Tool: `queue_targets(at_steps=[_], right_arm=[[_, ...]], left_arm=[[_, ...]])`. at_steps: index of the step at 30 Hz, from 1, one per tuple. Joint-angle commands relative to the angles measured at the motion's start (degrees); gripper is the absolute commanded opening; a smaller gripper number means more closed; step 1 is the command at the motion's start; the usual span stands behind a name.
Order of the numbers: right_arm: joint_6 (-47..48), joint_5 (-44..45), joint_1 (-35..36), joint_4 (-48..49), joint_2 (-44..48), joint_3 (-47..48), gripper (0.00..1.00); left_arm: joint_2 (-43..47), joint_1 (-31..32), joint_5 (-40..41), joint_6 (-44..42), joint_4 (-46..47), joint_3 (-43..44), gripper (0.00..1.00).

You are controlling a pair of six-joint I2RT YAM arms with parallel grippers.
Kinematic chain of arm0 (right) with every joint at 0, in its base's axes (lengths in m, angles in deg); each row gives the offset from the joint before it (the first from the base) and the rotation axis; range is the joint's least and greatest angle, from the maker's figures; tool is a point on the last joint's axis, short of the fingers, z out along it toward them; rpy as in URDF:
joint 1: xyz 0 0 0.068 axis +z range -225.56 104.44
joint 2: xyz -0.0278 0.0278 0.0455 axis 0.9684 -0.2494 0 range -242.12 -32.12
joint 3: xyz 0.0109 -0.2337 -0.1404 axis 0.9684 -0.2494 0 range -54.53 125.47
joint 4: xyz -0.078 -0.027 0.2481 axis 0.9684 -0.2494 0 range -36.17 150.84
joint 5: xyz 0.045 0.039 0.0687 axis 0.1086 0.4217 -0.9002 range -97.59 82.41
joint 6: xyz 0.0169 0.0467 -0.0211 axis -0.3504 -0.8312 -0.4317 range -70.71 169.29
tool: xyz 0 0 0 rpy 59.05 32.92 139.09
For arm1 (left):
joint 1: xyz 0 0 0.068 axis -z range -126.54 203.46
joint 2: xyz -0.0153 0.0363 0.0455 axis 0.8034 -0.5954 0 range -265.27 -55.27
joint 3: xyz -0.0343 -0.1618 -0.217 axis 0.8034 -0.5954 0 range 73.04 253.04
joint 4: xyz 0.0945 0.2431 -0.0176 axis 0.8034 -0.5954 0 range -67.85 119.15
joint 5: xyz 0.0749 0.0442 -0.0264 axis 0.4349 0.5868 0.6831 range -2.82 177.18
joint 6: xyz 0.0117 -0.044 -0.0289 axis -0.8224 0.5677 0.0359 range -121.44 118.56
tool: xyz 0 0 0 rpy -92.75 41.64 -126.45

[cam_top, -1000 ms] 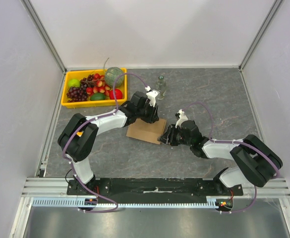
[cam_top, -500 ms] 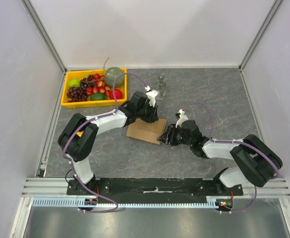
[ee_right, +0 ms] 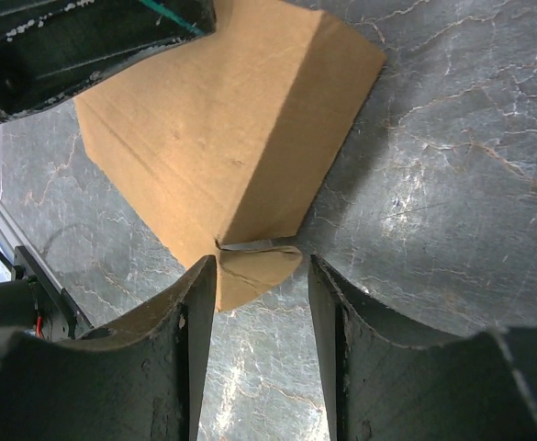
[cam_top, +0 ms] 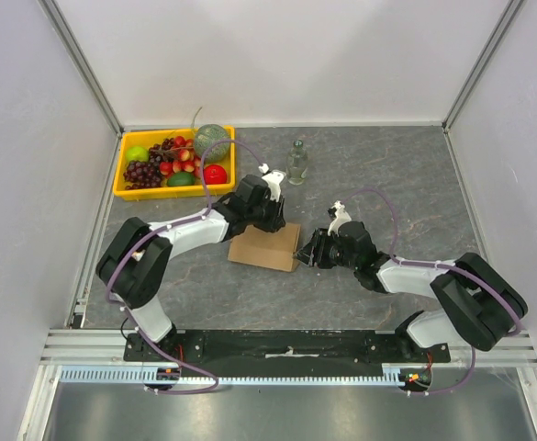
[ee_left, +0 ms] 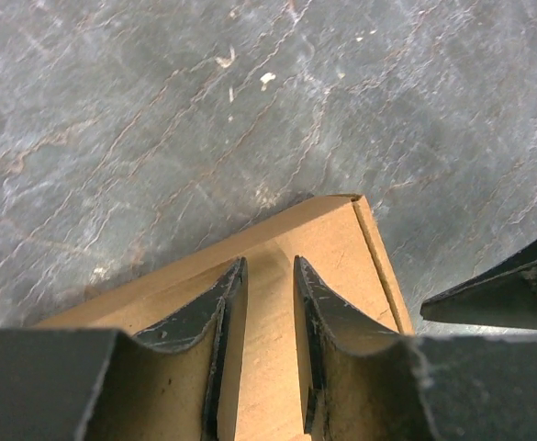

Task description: Fold the paper box

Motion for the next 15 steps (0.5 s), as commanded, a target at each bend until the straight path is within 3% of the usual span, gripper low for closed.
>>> queue_targets(at_steps=[1, 7, 15], right_arm=[[1.08, 0.29, -0.50, -0.06, 1.74, 0.81, 0.52], [1.43, 0.29, -0.50, -0.50, 2.35, 0.81, 0.52], [2.22, 0.03, -0.59, -1.91, 4.02, 0.81, 0.52]], left_arm=[[2.86, -0.21, 5.91, 2.91, -8.91, -3.83, 0.34], [9.36, -1.17, 10.38, 1.42, -9.53, -2.51, 0.41], [12.36, -8.11, 10.06, 1.94, -7.26, -7.24, 0.49]])
